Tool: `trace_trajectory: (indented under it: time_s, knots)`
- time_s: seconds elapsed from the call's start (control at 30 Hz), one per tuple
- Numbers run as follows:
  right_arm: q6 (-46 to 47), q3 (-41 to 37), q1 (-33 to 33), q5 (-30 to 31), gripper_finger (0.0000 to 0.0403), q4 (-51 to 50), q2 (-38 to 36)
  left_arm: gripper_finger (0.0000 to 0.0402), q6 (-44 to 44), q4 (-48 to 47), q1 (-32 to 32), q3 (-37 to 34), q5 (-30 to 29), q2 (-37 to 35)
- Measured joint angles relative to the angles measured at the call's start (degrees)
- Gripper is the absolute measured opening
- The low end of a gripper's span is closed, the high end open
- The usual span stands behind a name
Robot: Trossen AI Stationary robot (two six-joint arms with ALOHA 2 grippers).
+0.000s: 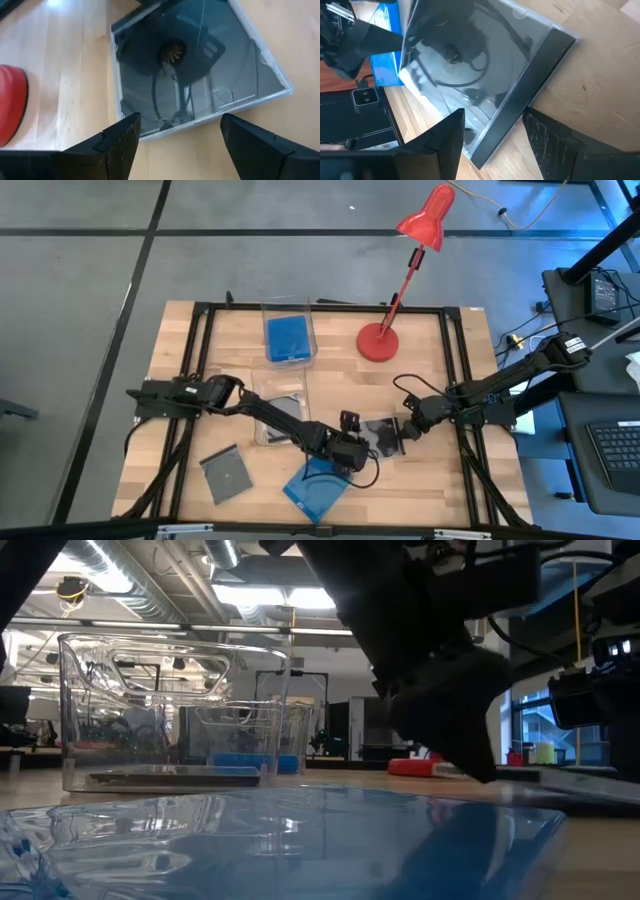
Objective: Pick & place jewel cases by type
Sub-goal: Put the top black cd case into the bottom transparent bin
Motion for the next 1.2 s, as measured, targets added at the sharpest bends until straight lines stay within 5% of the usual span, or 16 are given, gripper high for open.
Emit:
trace_trajectory:
  time_s: [0.87,1.2]
  knots:
    - [-0.29,-0.39,0.0,-0.81,0.0211,2.82,0.17,0.0271,12.53,7.14,-0.87,7.23,-8.39,-0.44]
    - [-0.54,-0.37,0.04,-1.62,0.0212,3.14,0.2,0.0271,21.12,7.04,-0.85,7.14,-2.85,-0.24]
